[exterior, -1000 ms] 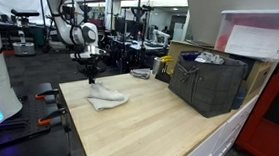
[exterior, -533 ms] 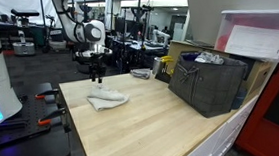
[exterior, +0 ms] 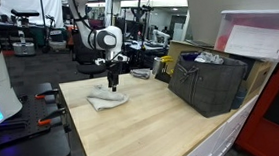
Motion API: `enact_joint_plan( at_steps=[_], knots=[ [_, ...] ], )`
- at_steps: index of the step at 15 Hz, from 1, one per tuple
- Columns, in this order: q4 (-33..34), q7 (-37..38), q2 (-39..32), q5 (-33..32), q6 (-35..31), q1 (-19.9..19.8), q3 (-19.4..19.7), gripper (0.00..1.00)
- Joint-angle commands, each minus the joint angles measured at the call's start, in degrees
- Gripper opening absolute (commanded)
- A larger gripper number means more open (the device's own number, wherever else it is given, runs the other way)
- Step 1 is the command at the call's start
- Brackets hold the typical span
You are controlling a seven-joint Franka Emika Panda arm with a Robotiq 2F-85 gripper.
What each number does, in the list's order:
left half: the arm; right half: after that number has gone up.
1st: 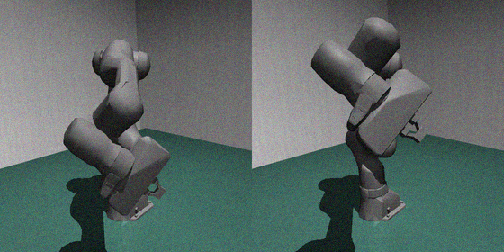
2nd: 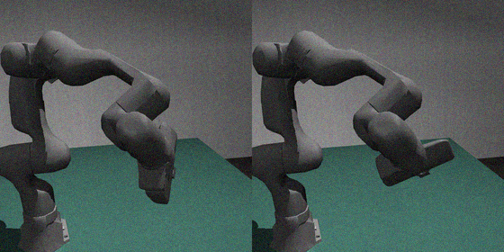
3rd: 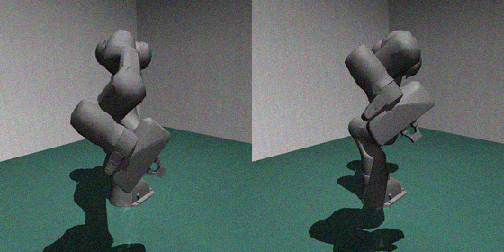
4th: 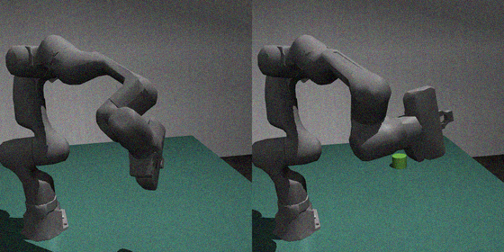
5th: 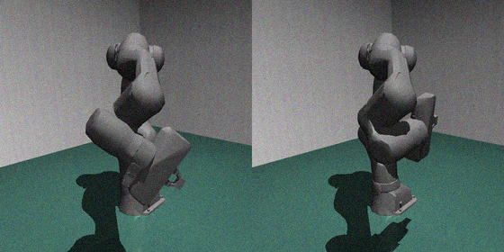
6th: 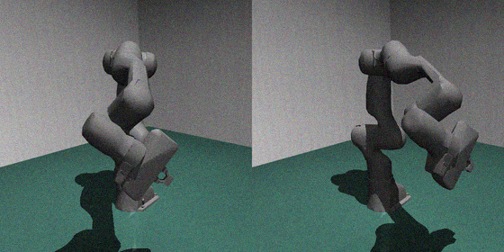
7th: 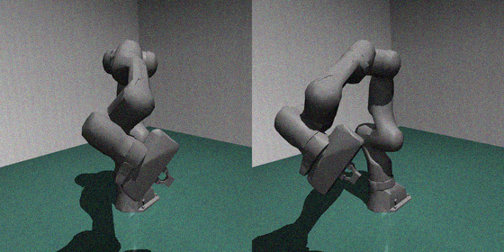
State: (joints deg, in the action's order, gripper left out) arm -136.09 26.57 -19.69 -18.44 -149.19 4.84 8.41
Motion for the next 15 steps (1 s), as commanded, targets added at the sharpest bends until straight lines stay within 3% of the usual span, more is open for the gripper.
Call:
enact_joint_plan(
  at_steps=[1, 2, 3, 4, 7, 13, 15],
  knots=[
    [5.4, 4.2, -5.7, 7.0, 0.0, -0.5, 1.0, 1.00],
    [6.3, 4.8, -6.8, 9.3, 0.3, -0.5, 1.1, 1.00],
    [7.0, 5.6, -7.7, 10.8, 0.4, -0.2, 1.4, 0.93],
    [7.7, 6.0, -8.5, 12.3, 0.5, 0.0, 1.5, 0.74],
    [9.0, 8.5, -9.6, 15.7, 0.8, 0.6, 2.2, 0.51],
    [8.1, 12.1, -8.1, 16.5, 0.7, 1.2, 4.1, 0.05],
    [7.2, 12.0, -7.0, 16.5, 0.7, 1.2, 3.8, 0.00]
  ],
)
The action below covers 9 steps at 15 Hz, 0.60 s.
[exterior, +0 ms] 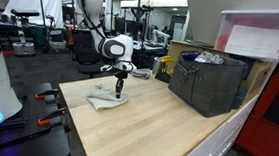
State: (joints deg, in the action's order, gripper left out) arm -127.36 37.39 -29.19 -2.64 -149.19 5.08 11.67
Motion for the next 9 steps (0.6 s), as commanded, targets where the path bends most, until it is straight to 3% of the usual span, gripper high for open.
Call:
enact_joint_plan(
  at_steps=[1, 9],
  knots=[
    [-2.0, 0.5, 3.1, 1.0, 0.9, 0.8, -0.1, 0.00],
    [-8.1, -1.9, 10.9, 0.0, -0.2, 4.6, -5.9, 0.01]
  ],
)
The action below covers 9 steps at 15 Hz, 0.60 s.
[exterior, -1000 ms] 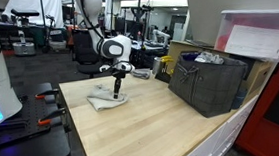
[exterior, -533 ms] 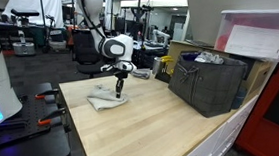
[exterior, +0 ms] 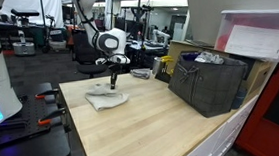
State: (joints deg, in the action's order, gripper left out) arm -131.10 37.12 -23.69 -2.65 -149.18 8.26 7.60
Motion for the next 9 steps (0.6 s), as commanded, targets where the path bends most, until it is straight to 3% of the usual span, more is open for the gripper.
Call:
enact_joint_plan(
  at_steps=[1, 5, 9],
  knots=[
    [-5.0, -2.0, 6.1, 0.1, -0.2, 1.9, -3.0, 0.01],
    [-6.8, -6.8, 8.8, 1.9, 0.4, 3.0, -8.9, 0.01],
    [-8.4, -10.9, 9.6, 1.1, 0.7, 4.4, -12.3, 0.01]
  ],
)
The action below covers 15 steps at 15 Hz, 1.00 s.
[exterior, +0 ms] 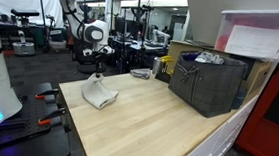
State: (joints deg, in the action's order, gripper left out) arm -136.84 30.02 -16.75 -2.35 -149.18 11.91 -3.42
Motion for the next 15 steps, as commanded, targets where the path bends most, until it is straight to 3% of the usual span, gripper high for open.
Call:
enact_joint_plan(
  at_steps=[1, 2, 7, 11, 15],
  knots=[
    [-2.9, -4.8, 2.7, 0.8, 0.8, 0.9, -1.8, 0.29],
    [-3.2, -5.4, 2.9, 0.6, 1.0, 1.1, -2.0, 0.30],
    [-4.2, -0.2, 3.8, -4.3, -1.4, 2.7, 1.4, 0.66],
    [-2.9, 2.5, 1.2, -6.4, -0.7, 0.1, 6.6, 0.96],
    [-2.1, -4.6, -2.3, -4.5, 0.2, -5.9, 10.3, 1.00]
  ],
)
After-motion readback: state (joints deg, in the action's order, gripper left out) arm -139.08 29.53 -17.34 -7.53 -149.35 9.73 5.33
